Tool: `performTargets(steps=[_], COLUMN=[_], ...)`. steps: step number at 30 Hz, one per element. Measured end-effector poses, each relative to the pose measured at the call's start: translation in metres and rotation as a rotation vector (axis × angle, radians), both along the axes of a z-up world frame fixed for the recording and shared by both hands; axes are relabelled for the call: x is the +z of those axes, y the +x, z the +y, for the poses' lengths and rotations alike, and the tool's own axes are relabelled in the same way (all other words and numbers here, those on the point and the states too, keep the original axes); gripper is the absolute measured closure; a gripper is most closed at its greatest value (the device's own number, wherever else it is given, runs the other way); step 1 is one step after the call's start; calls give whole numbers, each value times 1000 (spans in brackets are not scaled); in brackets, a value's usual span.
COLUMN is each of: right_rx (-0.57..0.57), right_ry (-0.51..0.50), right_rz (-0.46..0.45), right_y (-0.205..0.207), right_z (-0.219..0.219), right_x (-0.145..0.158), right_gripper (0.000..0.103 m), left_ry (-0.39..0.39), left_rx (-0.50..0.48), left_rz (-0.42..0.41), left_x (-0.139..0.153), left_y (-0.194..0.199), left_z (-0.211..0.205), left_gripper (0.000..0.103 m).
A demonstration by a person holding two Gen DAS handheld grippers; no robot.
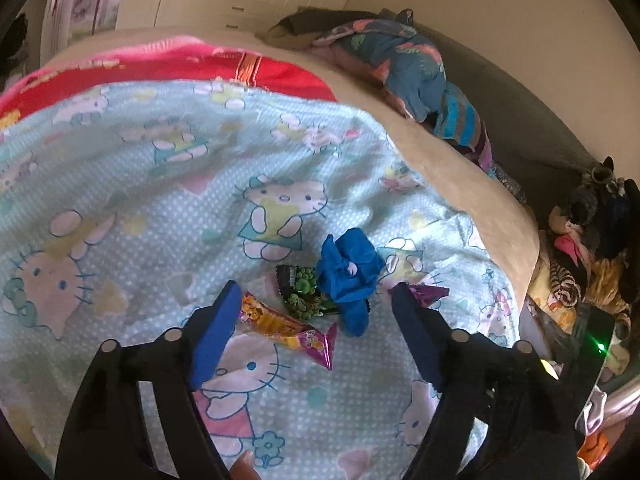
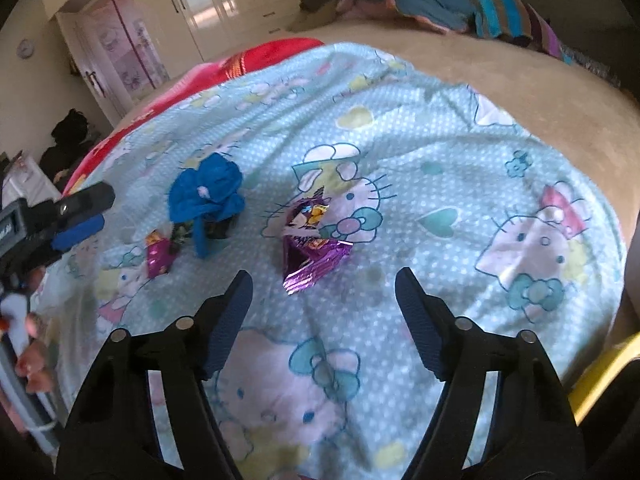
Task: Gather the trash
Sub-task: 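Move both tools from the bin back to the wrappers on the blanket, then grasp the blue wrapper with the left gripper while the right grasps the purple wrapper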
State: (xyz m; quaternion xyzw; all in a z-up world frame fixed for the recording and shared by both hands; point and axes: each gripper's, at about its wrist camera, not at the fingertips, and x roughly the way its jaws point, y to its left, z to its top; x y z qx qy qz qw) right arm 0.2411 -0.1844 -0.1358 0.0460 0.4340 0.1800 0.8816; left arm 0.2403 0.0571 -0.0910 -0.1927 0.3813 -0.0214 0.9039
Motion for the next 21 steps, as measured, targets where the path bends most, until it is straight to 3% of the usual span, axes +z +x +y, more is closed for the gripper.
performTargets(steps=[3,6,8,11,15,21], right_rx=[3,25,38,40,57,42], right_ry=[-7,-23,-37,-58,-74,1], right_rz=[4,5,15,29,-7,-17], right_y=[11,21,27,30,19,-1], right_z=[5,15,21,27,31,19], right_x=[-4,-7,-12,-20,-27,-20], right_gripper=[40,43,49,69,74,75], left_ry=[8,-32,-55,-54,-59,-52], left_rx=[-19,-40,-42,-46,-55,-55], left_rz=[9,21,41,57,81,101], left_x=[-5,-10,-14,-19,-26,-36], left_y=[9,20,28,38,47,54], left_z=[-2,-3,-5,-10,-17,-24], left_gripper=[40,44,46,51,57,59])
